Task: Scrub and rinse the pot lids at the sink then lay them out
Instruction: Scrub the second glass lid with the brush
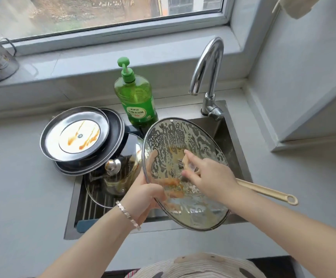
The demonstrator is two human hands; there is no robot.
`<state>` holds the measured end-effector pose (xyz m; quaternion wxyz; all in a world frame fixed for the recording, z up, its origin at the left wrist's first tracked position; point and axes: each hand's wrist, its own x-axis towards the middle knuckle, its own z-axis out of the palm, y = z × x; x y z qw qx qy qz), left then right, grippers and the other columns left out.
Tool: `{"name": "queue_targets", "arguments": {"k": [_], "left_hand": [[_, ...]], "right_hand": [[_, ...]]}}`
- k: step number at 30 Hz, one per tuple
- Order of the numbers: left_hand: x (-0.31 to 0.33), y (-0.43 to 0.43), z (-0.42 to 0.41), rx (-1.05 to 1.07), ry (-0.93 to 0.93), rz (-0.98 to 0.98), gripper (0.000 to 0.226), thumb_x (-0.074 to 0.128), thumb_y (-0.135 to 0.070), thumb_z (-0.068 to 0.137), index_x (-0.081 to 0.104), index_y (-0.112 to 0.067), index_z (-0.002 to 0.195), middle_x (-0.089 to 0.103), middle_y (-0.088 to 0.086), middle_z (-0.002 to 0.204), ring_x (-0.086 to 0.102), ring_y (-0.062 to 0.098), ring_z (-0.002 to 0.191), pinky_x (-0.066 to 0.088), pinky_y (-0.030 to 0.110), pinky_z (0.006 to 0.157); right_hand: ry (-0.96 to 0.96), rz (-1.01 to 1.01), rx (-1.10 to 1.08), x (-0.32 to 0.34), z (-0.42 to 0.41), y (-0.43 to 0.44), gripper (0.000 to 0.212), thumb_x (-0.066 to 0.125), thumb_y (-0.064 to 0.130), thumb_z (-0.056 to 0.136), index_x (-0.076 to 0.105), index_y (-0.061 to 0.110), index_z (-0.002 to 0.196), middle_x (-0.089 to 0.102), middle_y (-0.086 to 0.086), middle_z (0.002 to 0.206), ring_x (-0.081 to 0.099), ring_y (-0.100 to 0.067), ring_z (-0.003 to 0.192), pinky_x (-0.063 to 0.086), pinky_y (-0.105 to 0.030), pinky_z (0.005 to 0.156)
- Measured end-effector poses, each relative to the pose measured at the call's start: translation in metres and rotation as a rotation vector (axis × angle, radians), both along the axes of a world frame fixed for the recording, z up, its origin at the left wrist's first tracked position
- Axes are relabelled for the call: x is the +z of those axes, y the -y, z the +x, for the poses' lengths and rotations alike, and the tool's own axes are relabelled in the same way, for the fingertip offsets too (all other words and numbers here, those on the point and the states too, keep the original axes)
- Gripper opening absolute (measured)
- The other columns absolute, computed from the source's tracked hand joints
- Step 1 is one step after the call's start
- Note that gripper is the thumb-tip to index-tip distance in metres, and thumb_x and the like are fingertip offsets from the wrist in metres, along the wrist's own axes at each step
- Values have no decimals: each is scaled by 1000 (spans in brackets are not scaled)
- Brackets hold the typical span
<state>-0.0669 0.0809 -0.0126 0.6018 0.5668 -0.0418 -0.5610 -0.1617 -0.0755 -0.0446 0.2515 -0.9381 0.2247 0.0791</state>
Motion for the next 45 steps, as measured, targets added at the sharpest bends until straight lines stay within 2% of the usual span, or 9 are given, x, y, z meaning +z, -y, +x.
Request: {"name": "queue_targets", "arguments": {"k": [4, 8, 14, 21, 27, 32, 38, 41, 45], "left_hand": [[5, 0, 9, 22, -4, -6, 110, 42, 16, 53, 24, -53, 136, 66, 29, 103, 63, 50, 90, 55, 56, 64], [6, 2, 3, 17, -7, -27, 104, 41, 18, 54, 32, -55, 127, 65, 23, 113, 66, 44, 92, 57, 49, 59], [4, 0, 0, 19, -59, -5, 108, 42, 16, 53, 28, -53, 135, 60, 32, 111, 62, 52, 91, 55, 56, 64], [5, 6, -2, 23, -13, -17, 108, 43, 15, 53, 27, -51, 137, 61, 24, 116, 64, 48, 90, 56, 53, 62], [13, 7, 2, -12, 38, -16, 103, 41, 15, 54, 29, -52, 131, 59, 21, 122, 65, 42, 96, 57, 46, 59], [15, 4, 3, -44, 35, 16, 99, 43, 13, 53, 33, -54, 125, 62, 27, 112, 63, 48, 94, 49, 60, 75], [11, 2, 0, -16, -27, 6, 105, 41, 14, 54, 28, -46, 138, 58, 32, 115, 62, 50, 94, 55, 55, 64], [12, 1, 0, -41, -39, 21, 105, 41, 14, 53, 26, -46, 139, 58, 36, 111, 62, 53, 91, 50, 61, 70], [10, 5, -2, -74, 22, 17, 95, 41, 14, 55, 39, -40, 133, 59, 30, 115, 63, 49, 94, 50, 62, 73]], "right_hand": [[-67, 69, -174, -6, -6, 22, 56, 31, 49, 97, 12, 37, 148, 56, 0, 102, 56, -19, 96, 43, -32, 70], [21, 230, 10, 13, -10, -18, 58, 28, 46, 99, -1, 37, 148, 47, 0, 103, 53, -18, 97, 42, -35, 85], [-5, 175, -124, 12, -2, 23, 57, 37, 43, 98, 17, 28, 149, 51, 8, 78, 52, -16, 83, 44, -33, 72], [89, 135, -205, 4, 1, 24, 51, 45, 45, 94, 31, 39, 143, 68, -1, 90, 61, -19, 89, 47, -32, 67], [156, 67, -8, 13, -8, -9, 51, 40, 35, 98, 19, 41, 145, 52, 3, 88, 54, -20, 80, 39, -27, 64], [193, 271, -424, -2, 11, 48, 48, 49, 26, 96, 36, 34, 142, 57, 0, 132, 58, -23, 107, 46, -34, 86], [338, 501, -195, 9, 20, 4, 49, 52, 27, 94, 36, 37, 139, 55, 17, 90, 43, -15, 54, 43, -19, 52], [330, 390, -471, 4, 33, 34, 47, 49, 28, 96, 36, 31, 142, 64, 4, 112, 58, -11, 83, 44, -23, 73], [396, 335, -131, 18, 31, -5, 48, 51, 28, 95, 36, 35, 140, 64, -6, 121, 63, -26, 100, 53, -41, 83]]}}
